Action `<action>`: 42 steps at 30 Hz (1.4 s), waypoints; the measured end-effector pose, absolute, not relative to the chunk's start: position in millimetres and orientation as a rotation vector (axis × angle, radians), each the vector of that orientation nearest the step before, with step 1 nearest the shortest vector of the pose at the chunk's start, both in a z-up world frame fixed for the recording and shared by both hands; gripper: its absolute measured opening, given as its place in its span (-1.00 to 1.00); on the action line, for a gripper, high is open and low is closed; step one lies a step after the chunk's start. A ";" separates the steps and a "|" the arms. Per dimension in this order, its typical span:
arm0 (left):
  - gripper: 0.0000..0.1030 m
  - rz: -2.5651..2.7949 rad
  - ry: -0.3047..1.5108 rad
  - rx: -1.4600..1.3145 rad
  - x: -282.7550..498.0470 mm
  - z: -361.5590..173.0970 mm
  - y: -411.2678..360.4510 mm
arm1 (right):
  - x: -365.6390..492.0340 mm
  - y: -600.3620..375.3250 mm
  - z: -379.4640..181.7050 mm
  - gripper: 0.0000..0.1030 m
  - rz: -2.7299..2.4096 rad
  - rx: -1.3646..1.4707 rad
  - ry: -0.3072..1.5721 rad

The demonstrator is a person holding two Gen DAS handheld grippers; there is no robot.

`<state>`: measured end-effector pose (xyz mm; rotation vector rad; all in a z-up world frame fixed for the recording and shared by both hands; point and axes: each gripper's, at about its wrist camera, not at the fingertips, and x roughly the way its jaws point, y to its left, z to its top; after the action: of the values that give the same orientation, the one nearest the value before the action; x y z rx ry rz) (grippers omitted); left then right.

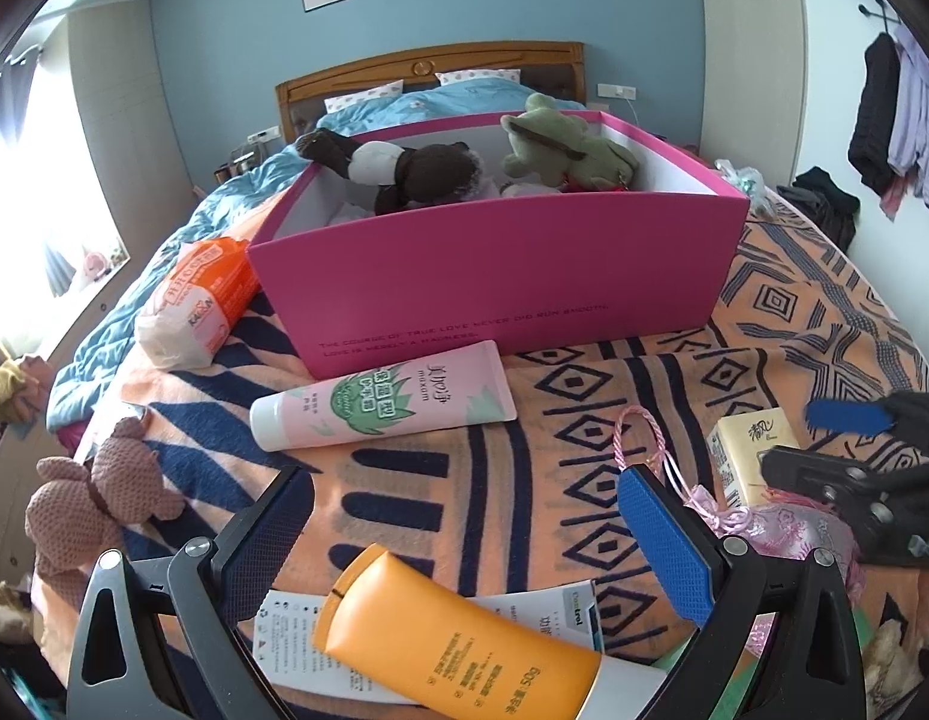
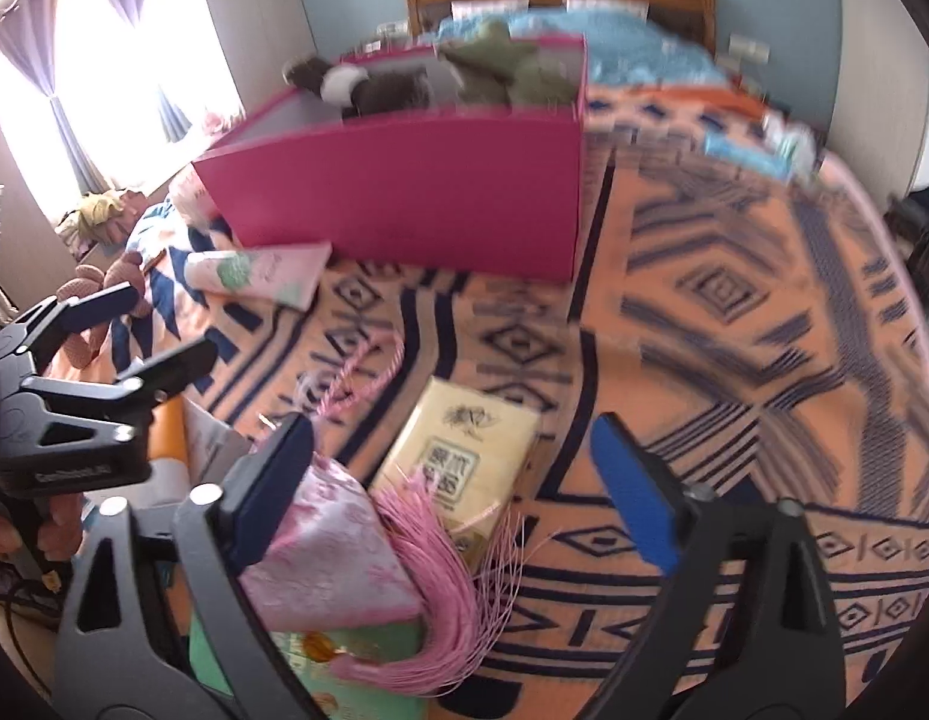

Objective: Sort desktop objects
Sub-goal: 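Close the right gripper on the yellow tissue pack and lift it, then carry the tissue pack with the right gripper over the pink box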

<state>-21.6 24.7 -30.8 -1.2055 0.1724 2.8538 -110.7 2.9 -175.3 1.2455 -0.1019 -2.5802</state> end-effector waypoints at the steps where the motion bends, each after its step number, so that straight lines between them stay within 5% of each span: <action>1: 1.00 2.848 0.174 -1.207 -22.5 -31.6 25.4 | -114.0 6.3 -180.1 0.33 -2.557 1.278 -0.132; 12: 1.00 2.822 0.179 -1.220 -29.1 -37.3 25.7 | -135.4 4.9 -204.3 0.33 -2.488 1.423 -0.169; 15: 1.00 2.814 0.179 -1.223 -30.6 -38.6 24.7 | -139.3 4.1 -203.9 0.17 -2.501 1.418 -0.133; 42: 0.93 2.585 0.159 -1.019 -41.8 -7.2 46.7 | -139.2 -4.2 -125.8 0.10 -2.601 1.030 -0.136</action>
<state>-41.8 46.7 -7.2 -1.0186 0.1590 2.5853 -139.2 -4.2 -125.8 1.0300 -0.1362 -2.6013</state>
